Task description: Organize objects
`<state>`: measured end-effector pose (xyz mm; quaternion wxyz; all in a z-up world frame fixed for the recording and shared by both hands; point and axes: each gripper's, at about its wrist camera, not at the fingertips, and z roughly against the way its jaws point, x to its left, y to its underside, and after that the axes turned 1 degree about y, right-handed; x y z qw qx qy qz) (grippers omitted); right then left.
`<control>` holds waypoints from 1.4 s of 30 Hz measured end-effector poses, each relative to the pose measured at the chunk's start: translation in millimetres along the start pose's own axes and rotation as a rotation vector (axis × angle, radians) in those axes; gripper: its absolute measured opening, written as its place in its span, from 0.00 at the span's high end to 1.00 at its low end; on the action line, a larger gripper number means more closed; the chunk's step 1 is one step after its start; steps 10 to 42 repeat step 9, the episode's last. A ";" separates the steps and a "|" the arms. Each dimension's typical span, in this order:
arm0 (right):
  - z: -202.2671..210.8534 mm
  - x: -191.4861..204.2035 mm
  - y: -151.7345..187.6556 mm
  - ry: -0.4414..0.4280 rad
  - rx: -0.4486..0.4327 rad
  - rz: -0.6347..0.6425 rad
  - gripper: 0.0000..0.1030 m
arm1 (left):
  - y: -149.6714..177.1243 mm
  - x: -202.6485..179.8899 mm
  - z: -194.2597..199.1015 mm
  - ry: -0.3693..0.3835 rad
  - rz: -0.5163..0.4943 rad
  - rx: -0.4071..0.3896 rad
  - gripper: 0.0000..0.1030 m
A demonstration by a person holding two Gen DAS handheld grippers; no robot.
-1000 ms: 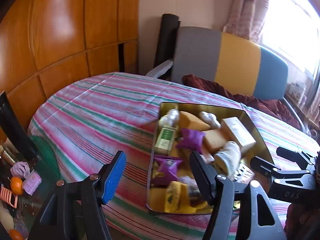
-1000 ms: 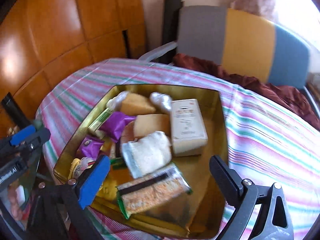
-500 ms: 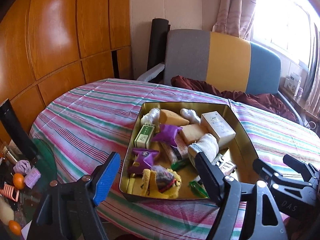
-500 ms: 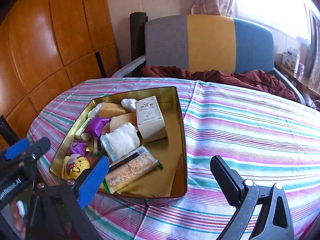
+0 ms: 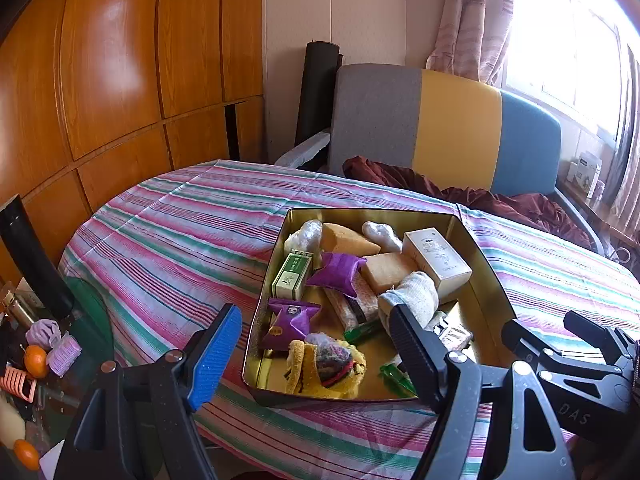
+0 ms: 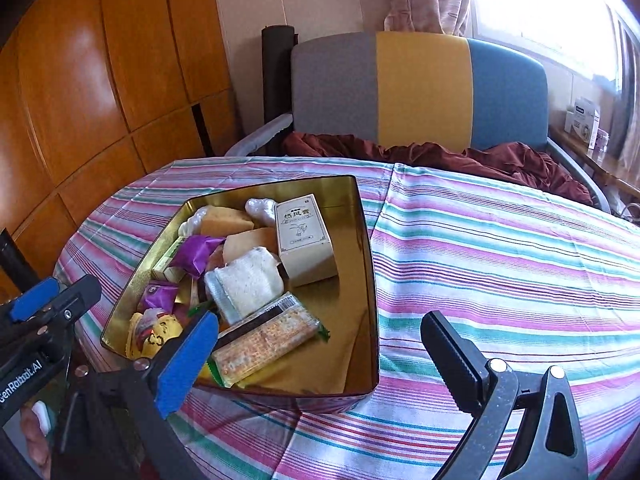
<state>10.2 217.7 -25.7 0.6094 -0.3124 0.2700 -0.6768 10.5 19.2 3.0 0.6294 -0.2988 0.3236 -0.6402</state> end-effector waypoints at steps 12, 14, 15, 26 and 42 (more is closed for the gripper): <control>-4.4 6.1 1.6 -0.003 0.011 0.017 0.01 | 0.7 4.8 -1.2 -0.005 0.004 -0.017 0.31; -4.4 6.1 1.6 -0.003 0.011 0.017 0.01 | 0.7 4.8 -1.2 -0.005 0.004 -0.017 0.31; -4.4 6.1 1.6 -0.003 0.011 0.017 0.01 | 0.7 4.8 -1.2 -0.005 0.004 -0.017 0.31; -4.4 6.1 1.6 -0.003 0.011 0.017 0.01 | 0.7 4.8 -1.2 -0.005 0.004 -0.017 0.31; -4.4 6.1 1.6 -0.003 0.011 0.017 0.01 | 0.7 4.8 -1.2 -0.005 0.004 -0.017 0.31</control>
